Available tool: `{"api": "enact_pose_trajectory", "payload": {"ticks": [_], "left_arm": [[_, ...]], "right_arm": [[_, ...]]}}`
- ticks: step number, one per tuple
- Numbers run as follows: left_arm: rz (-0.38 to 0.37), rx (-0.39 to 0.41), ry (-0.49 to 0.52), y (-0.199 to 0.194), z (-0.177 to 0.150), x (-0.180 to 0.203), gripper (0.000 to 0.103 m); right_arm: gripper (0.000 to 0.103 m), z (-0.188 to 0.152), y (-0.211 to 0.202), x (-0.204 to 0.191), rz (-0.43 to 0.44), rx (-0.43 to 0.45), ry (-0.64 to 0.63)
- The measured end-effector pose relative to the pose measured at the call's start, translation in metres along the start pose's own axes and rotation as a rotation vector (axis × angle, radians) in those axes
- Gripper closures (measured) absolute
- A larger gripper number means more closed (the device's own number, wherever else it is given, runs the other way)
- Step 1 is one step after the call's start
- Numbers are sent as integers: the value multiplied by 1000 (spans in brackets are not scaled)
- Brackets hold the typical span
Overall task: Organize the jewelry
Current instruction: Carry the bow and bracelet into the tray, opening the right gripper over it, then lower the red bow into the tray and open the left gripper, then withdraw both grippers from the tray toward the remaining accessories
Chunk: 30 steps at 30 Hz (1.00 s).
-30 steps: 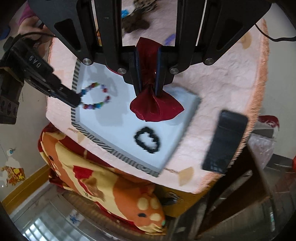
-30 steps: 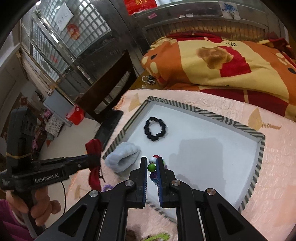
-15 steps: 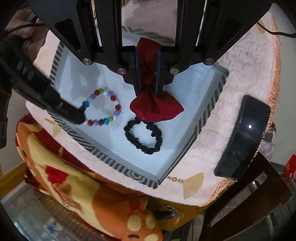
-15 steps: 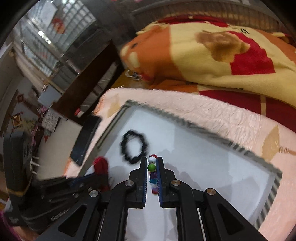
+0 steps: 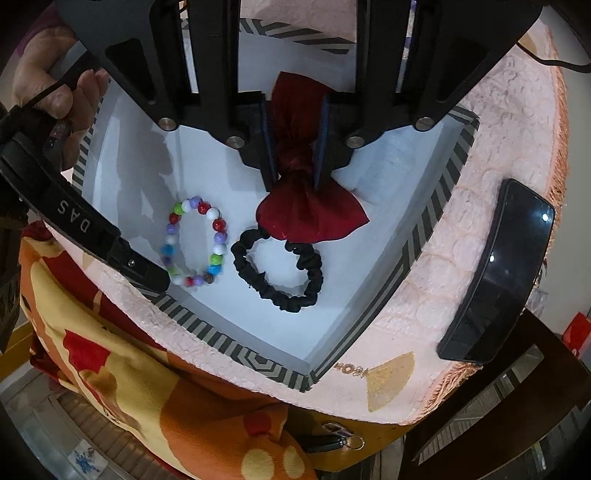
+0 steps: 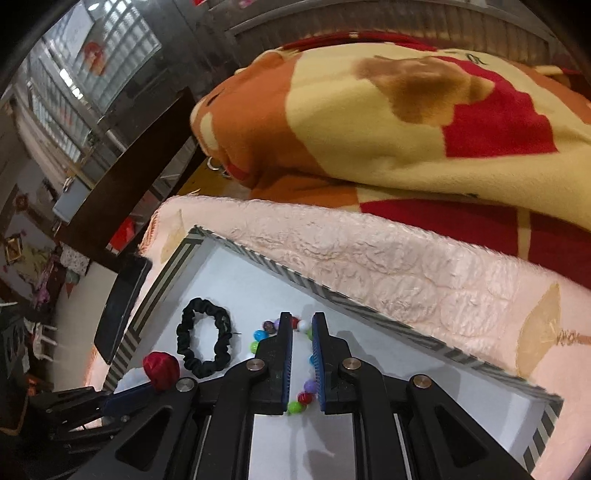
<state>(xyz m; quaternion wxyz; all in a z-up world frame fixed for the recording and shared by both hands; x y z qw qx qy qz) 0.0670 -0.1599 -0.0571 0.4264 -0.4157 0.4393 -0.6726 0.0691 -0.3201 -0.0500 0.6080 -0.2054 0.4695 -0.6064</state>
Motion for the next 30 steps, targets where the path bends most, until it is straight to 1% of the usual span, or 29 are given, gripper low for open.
{"api": "enact_pose_trajectory", "payload": {"ticks": [1, 2, 3, 4, 7, 8, 9, 11, 16, 19, 20, 21, 25, 28, 29, 30], "left_arm": [[-8, 2, 6, 0, -1, 1, 71], [-16, 5, 9, -1, -1, 3, 69], [-21, 9, 11, -2, -1, 5, 64], [-23, 12, 15, -2, -2, 6, 60], [-27, 16, 28, -5, -4, 9, 53], [-29, 16, 33, -6, -5, 10, 52], [-29, 17, 36, -8, -6, 12, 51], [-27, 21, 43, -12, -8, 13, 50], [-18, 50, 77, -27, -15, 16, 49], [-7, 78, 107, -40, -21, 17, 49], [-6, 89, 117, -45, -24, 16, 49], [-4, 95, 123, -48, -26, 16, 49], [5, 118, 143, -62, -39, 10, 49], [17, 133, 164, -71, -50, 3, 49], [21, 138, 171, -73, -54, 1, 49], [25, 142, 180, -76, -58, -3, 49]], "right_arm": [[83, -1, -2, 2, 0, -4, 11], [73, -2, -4, 3, 1, -5, 18], [71, -3, -8, 4, 3, 3, 24], [71, -5, -11, 4, 3, 10, 26], [71, -11, -28, 2, -9, 27, 31], [69, -14, -36, 2, -15, 38, 38], [65, -16, -41, 2, -20, 47, 43], [60, -22, -52, 0, -38, 63, 58], [60, -43, -75, -10, -86, 48, 73], [59, -55, -92, -13, -103, 80, 105], [57, -58, -97, -13, -107, 85, 116], [55, -63, -102, -14, -107, 89, 131], [53, -80, -122, -21, -81, 104, 174], [46, -93, -137, -27, -101, 121, 175], [43, -99, -144, -29, -118, 134, 175], [37, -103, -149, -30, -126, 143, 178]]}}
Point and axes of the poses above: each gripper's, at about its wrist camera, not at the fingertips, and y roughly the way its jaws point, x to its right, z to its top, the point moved 3 cm from there along y, roughly the way its jaws point, and after that the axes turned 1 degree about z, right-handed, at the moved point
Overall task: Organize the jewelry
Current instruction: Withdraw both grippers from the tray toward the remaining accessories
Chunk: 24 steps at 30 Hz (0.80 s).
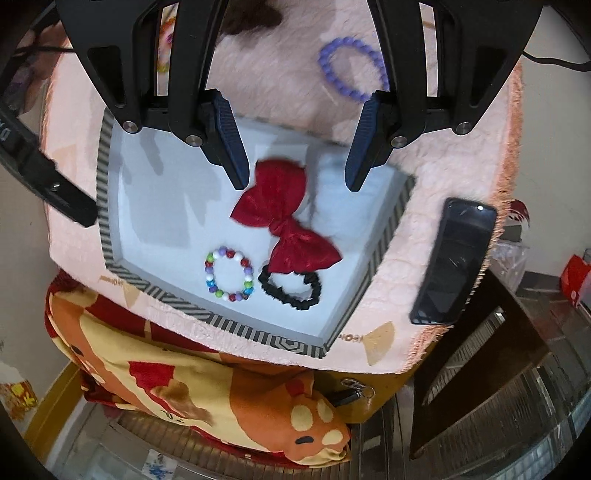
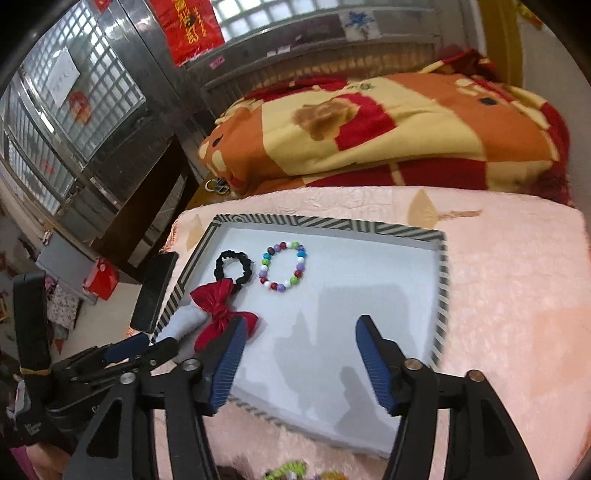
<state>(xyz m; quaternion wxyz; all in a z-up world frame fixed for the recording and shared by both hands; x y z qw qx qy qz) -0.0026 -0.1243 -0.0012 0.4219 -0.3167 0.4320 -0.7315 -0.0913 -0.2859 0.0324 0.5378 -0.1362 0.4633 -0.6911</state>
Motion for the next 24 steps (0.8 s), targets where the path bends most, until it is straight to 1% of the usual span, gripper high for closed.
{"api": "enact_pose_trajectory", "payload": {"ticks": [1, 2, 3, 8, 13, 15, 20, 24], "left_arm": [[0, 1, 5, -2, -3, -2, 49], [0, 1, 7, -4, -6, -5, 49], [-2, -1, 6, -7, -11, -9, 49], [3, -4, 15, -16, -30, -27, 49], [0, -21, 26, -22, -50, -41, 49], [-4, -25, 29, -23, -56, -44, 49], [-28, -44, 40, -28, -71, -52, 49], [-64, -69, 37, -30, -80, -58, 49]], "right_arm": [[33, -5, -6, 1, -6, 7, 8], [27, -8, -10, 1, -7, 10, 16], [27, -13, -16, 2, -4, 14, 26], [27, -38, -30, 2, -32, 1, 31], [27, -68, -42, 0, -16, -15, 65], [27, -78, -45, -1, -28, -17, 70], [27, -103, -54, -1, -54, -32, 82], [27, -123, -59, 0, -70, -55, 86]]}}
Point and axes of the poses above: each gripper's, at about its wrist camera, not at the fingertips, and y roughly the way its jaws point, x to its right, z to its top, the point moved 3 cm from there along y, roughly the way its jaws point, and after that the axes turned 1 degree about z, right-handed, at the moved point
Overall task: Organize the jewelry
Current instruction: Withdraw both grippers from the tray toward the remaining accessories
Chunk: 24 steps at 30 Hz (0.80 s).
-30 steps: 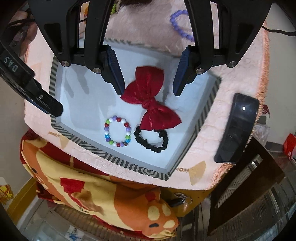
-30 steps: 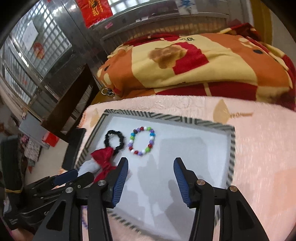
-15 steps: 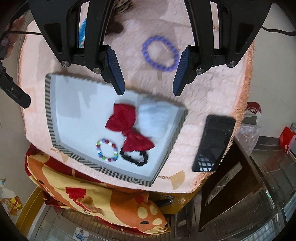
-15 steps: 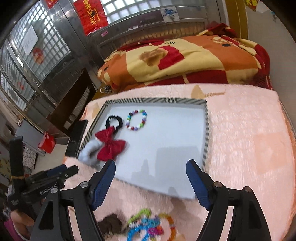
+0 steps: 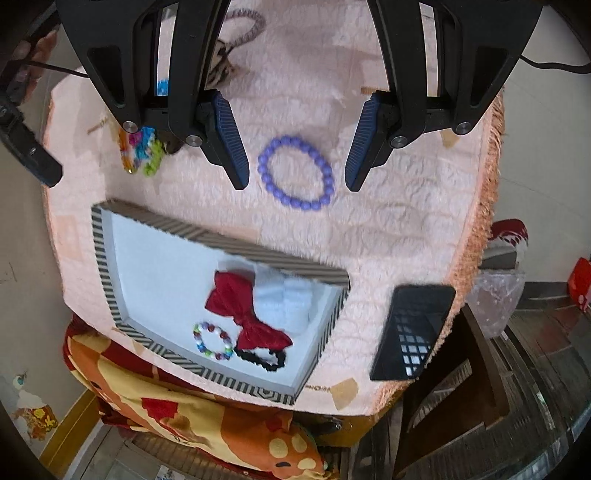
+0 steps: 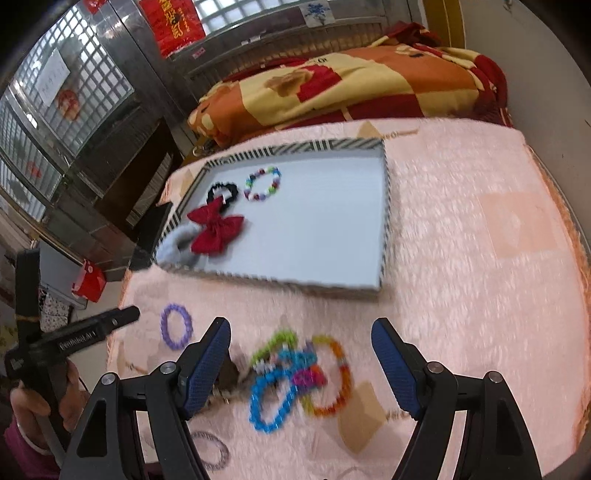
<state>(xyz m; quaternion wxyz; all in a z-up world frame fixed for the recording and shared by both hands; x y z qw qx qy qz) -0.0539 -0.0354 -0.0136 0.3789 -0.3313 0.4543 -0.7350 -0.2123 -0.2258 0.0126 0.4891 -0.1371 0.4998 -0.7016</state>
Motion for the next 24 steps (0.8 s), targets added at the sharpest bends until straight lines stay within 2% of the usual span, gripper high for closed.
{"api": "enact_pose_trajectory", "payload": {"ticks": [5, 7, 9, 15, 21, 22, 24], "left_arm": [[-53, -26, 15, -3, -12, -1, 48], [-85, -39, 18, -4, -16, 2, 43], [-117, -44, 24, -6, -19, 6, 42], [-204, -84, 83, -5, -28, 31, 38], [-249, -152, 167, 10, -40, 62, 38], [-253, -170, 186, 14, -43, 69, 38], [-254, -188, 205, 21, -47, 76, 38]], "right_arm": [[27, -25, 2, 7, -30, -30, -3], [27, -33, 5, 8, -33, -40, -9], [27, -41, 9, 9, -49, -57, -17], [27, -54, 16, 10, -41, -75, -12], [27, -56, 14, 14, -79, -61, -36], [28, -56, 14, 16, -84, -61, -37], [45, -56, 16, 20, -83, -69, -38]]}}
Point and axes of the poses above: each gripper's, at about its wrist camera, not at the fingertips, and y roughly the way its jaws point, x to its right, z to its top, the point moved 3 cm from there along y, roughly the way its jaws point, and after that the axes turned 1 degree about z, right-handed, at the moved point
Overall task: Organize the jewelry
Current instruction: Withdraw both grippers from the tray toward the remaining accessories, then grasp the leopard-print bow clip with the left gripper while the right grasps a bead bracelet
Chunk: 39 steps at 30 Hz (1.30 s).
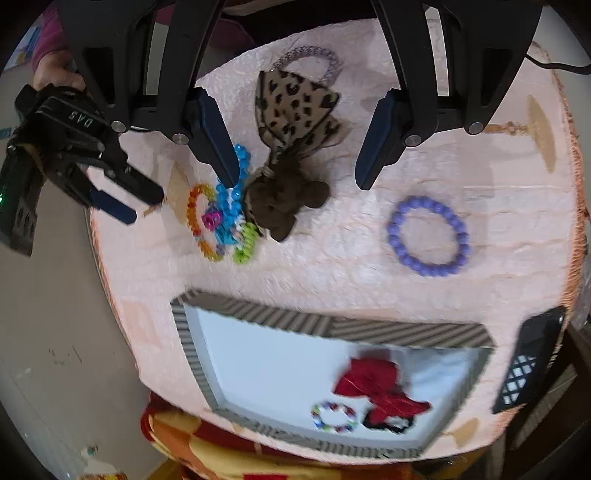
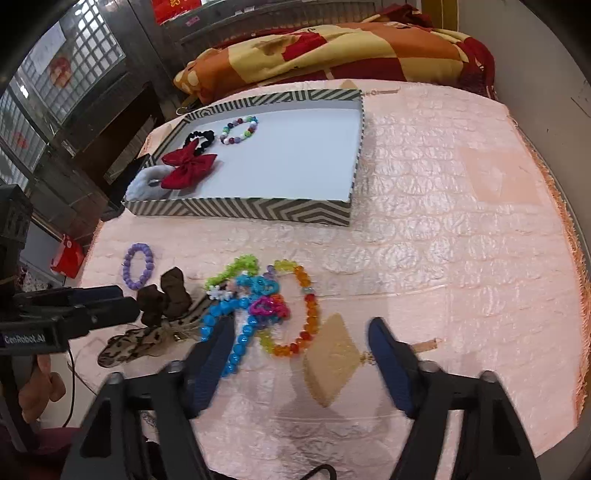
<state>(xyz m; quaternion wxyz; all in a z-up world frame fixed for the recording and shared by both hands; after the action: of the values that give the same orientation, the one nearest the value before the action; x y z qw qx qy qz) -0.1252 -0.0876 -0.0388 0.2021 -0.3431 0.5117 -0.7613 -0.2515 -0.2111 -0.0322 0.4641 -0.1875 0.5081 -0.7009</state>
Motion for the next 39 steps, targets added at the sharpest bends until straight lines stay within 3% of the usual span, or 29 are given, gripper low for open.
{"api": "enact_pose_trajectory", "payload": {"ticks": [6, 15, 21, 28, 33, 39], "left_arm": [[25, -39, 32, 20, 1, 6, 38], [80, -66, 46, 44, 7, 7, 38], [91, -52, 47, 45, 11, 4, 58], [102, -56, 52, 52, 16, 4, 59], [101, -71, 39, 56, 19, 2, 59], [79, -80, 18, 58, 23, -4, 63]], "right_arm": [[57, -3, 11, 1, 18, -27, -30], [62, 6, 29, -12, 84, -41, -81], [74, 7, 44, -22, 111, -71, -116], [80, 11, 62, -31, 80, -89, -161], [95, 12, 64, -30, 57, -81, -183], [95, 17, 38, -15, 135, -37, -73]]}}
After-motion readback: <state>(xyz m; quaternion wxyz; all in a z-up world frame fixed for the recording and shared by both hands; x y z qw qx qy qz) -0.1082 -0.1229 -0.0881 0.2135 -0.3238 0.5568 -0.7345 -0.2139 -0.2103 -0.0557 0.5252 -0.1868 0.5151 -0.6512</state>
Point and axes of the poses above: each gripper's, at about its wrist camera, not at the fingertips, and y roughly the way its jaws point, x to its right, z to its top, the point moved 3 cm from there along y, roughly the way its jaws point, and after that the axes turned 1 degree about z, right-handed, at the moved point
